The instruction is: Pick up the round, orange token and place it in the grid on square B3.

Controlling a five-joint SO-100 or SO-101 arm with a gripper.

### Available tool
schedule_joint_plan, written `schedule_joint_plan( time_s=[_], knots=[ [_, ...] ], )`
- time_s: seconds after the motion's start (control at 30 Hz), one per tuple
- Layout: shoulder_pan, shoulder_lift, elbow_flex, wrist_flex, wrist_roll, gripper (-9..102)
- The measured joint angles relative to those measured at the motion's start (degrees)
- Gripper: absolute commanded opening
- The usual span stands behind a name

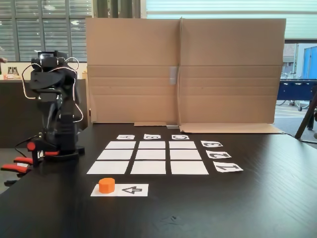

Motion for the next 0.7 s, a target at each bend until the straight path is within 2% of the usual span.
schedule_joint_plan(
  time_s=[0.4,0.7],
  knots=[
    [-5.27,-12.39,-10.99,0.26,-10.37,59],
    [-10.72,-21.01,-15.38,0.26,-13.10,60]
  ],
)
